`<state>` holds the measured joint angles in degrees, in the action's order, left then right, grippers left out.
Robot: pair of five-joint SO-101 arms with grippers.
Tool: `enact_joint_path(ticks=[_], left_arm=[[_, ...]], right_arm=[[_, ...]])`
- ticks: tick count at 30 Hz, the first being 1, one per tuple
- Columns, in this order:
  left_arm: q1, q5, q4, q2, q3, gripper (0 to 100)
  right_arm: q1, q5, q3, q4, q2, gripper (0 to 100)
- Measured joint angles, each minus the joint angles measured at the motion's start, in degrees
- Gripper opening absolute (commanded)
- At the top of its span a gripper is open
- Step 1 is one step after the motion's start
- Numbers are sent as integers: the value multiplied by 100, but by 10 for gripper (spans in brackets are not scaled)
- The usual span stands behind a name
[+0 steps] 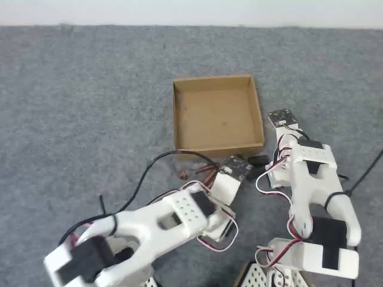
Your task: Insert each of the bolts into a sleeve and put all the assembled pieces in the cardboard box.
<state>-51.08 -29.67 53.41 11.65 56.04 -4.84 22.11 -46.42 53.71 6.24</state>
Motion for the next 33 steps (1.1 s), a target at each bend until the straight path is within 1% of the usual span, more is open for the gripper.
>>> enact_joint_path(ticks=[6,9,11,15,19,22,25,28,30,33], left_arm=[[-35,158,738,-1257,-1301,6],[-44,193,897,-1556,-1635,11],[-44,378,932,-1565,-1635,10],[-44,1284,949,-1433,-1538,10],[18,2338,967,-765,-958,10],[132,2840,1029,-176,-624,10],[677,2831,1029,404,-527,10],[1556,2787,1029,879,-527,11],[2259,2778,1029,1108,-527,11],[3077,2523,1029,1292,-545,11]], right_arm=[[9,0,0,0,0,6],[9,0,0,0,0,6],[9,0,0,0,0,6],[9,0,0,0,0,6],[9,0,0,0,0,6],[9,0,0,0,0,6],[9,0,0,0,0,6],[9,0,0,0,0,6],[9,0,0,0,0,6],[9,0,9,0,-26,6]])
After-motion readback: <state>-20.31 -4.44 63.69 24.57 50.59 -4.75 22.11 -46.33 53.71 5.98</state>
